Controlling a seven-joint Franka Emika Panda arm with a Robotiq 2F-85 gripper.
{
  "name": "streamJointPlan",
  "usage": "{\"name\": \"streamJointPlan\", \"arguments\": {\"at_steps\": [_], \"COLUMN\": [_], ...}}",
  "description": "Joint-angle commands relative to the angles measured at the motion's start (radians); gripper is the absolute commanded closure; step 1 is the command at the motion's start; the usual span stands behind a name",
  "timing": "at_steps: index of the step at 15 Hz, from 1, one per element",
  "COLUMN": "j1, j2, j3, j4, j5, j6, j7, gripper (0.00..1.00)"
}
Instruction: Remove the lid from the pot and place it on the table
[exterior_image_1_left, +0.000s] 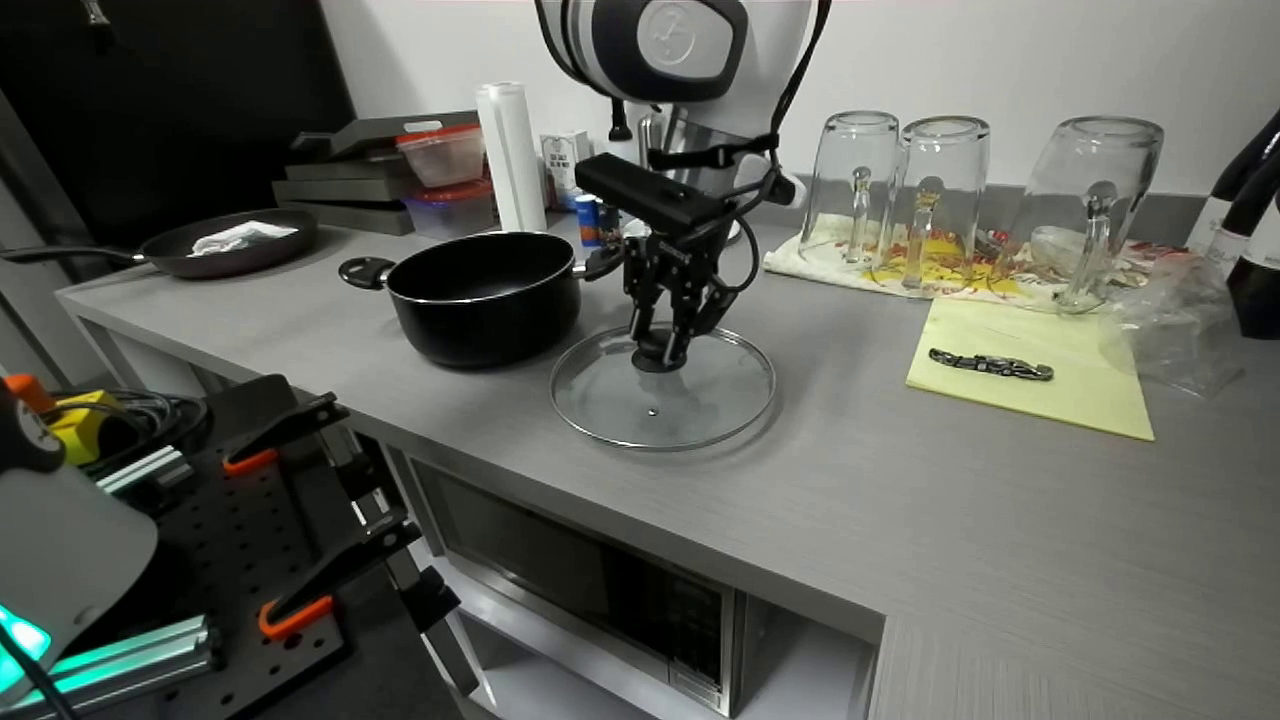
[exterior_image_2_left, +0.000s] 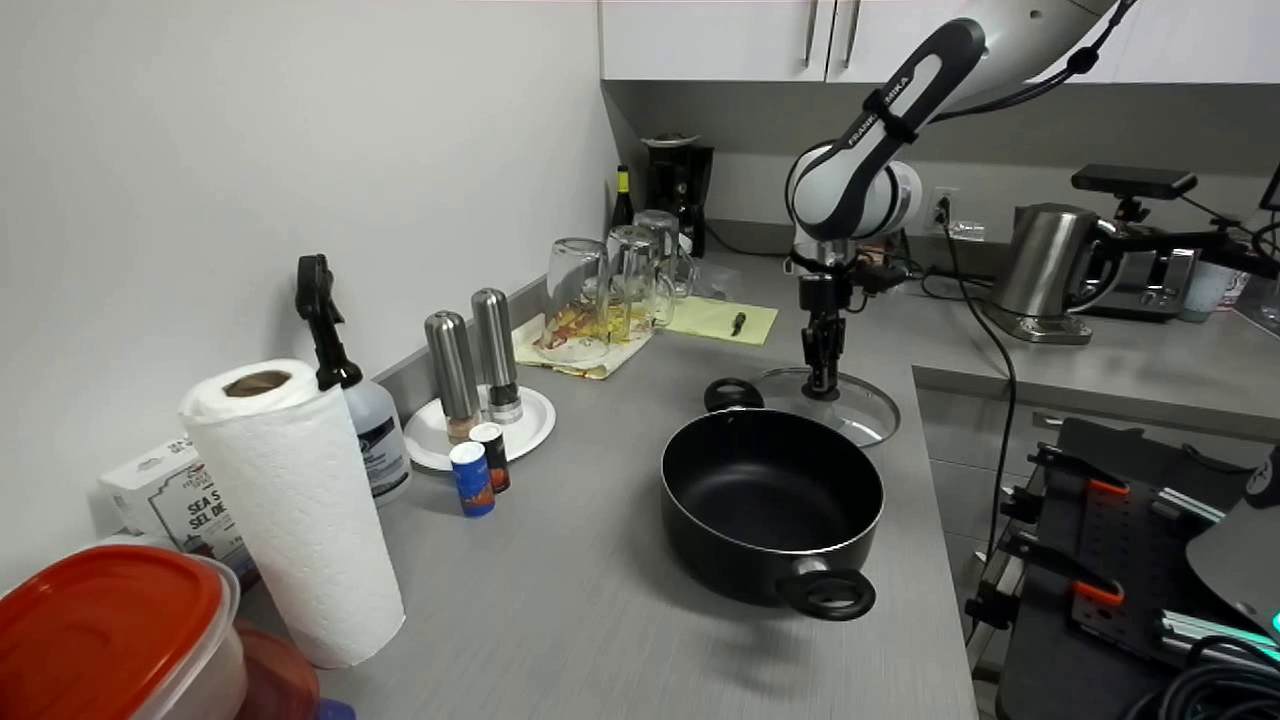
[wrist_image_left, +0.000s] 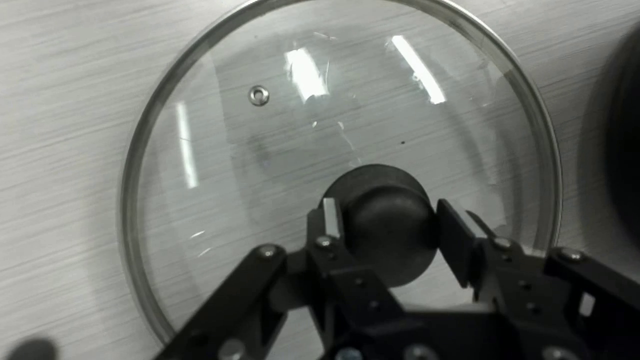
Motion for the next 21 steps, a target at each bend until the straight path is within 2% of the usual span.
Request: {"name": "streamJointPlan", "arguments": {"at_steps": [1, 8, 15, 16, 17, 21], "j1": [-0.025, -0.038, -0.041, -0.040, -0.041, -0.043], "j2": [0.005, 0.021, 0.026, 0.026, 0.026, 0.018], "j3": [0.026, 0.045, 0.053, 0.053, 0.054, 0.055], "j4": [0.001, -0.011, -0.014, -0.014, -0.015, -0.019], "j5": [0.031, 0.025, 0.022, 0.022, 0.023, 0.025], "j6": [0.047, 0.110, 0.116, 0.115, 0.115, 0.115], "j7": [-0.021, -0.027, -0.027, -0.026, -0.026, -0.029], "gripper": [0.75, 0.75, 0.75, 0.64, 0.32, 0.03]}}
